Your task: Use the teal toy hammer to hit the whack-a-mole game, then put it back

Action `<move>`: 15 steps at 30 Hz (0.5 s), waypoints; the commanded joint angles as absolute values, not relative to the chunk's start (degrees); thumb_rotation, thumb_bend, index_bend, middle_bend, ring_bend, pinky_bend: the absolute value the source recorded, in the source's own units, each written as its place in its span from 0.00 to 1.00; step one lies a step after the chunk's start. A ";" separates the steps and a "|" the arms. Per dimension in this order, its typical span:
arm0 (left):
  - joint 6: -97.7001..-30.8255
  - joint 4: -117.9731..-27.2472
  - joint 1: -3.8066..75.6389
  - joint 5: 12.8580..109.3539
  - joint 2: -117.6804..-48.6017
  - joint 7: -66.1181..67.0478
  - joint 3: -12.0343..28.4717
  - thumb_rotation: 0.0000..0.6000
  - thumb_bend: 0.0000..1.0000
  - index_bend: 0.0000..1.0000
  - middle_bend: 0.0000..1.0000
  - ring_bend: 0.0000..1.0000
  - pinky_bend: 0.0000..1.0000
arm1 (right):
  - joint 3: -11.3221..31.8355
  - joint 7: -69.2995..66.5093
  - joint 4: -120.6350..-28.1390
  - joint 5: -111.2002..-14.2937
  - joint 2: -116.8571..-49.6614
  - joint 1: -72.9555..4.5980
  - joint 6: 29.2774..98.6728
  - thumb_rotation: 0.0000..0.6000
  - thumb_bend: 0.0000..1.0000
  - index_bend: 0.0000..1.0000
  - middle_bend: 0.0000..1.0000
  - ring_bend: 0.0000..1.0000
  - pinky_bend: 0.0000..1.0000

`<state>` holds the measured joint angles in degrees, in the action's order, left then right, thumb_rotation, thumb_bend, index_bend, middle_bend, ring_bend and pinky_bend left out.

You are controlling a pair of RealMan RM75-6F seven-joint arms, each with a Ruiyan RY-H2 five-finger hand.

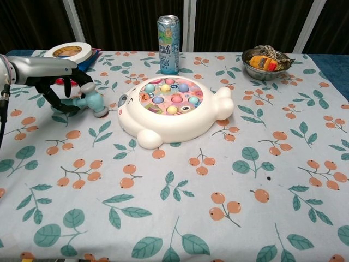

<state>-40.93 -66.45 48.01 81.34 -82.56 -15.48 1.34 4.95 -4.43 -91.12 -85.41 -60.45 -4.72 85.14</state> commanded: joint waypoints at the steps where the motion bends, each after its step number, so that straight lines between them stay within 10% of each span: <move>1: -40.71 -66.43 47.83 81.23 -82.60 -15.49 1.24 1.00 0.33 0.39 0.43 0.23 0.40 | 4.94 -4.45 -91.08 -85.42 -60.47 -4.67 85.21 1.00 0.18 0.10 0.24 0.06 0.11; 15: -40.93 -66.22 47.39 80.81 -82.77 -15.79 1.89 1.00 0.32 0.39 0.43 0.23 0.40 | 4.83 -4.42 -91.15 -85.72 -60.48 -4.33 85.80 1.00 0.18 0.10 0.24 0.06 0.11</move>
<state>-41.02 -66.20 47.35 80.85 -82.78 -15.82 1.85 4.83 -4.43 -91.15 -85.72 -60.49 -4.33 85.80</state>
